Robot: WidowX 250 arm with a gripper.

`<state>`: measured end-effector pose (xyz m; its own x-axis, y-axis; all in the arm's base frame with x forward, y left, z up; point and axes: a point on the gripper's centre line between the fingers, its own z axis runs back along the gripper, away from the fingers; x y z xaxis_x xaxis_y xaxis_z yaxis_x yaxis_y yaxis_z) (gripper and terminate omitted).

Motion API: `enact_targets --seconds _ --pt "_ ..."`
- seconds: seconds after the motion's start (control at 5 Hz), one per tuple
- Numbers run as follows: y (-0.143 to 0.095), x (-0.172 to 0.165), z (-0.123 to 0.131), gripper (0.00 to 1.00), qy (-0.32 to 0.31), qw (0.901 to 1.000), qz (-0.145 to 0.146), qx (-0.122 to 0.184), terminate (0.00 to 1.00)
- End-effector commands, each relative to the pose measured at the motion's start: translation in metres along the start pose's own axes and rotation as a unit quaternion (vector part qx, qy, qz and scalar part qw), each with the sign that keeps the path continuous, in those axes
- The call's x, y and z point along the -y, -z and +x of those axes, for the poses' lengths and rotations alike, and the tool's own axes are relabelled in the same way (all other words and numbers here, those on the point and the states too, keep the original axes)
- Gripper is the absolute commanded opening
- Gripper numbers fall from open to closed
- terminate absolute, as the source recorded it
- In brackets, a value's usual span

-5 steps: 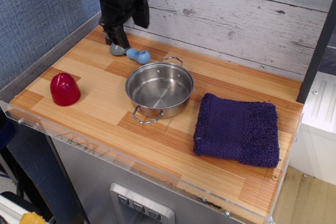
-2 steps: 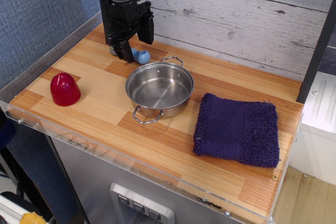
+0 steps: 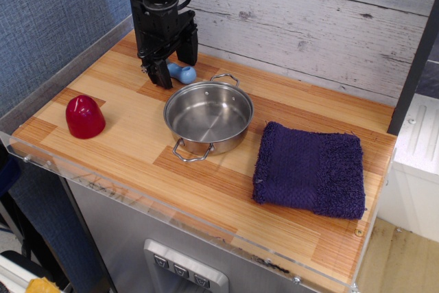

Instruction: Place the blue measuring spoon on the purple cloth.

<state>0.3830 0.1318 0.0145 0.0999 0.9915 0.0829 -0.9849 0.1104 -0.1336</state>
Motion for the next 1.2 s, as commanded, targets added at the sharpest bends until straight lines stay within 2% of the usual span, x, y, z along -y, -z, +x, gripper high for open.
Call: enact_targets --seconds 0.0,0.4,0.6,1.0 --pt "-0.021 0.004 0.001 0.0 0.007 0.9994 -0.029 0.015 0.0" --pt "-0.029 0.005 0.001 0.0 0.011 0.999 -0.04 0.015 0.0" --pt "-0.04 0.008 0.003 0.0 0.015 0.9984 -0.051 0.018 0.0" --pt "-0.094 0.014 0.009 0.0 0.033 0.9933 -0.103 0.041 0.0"
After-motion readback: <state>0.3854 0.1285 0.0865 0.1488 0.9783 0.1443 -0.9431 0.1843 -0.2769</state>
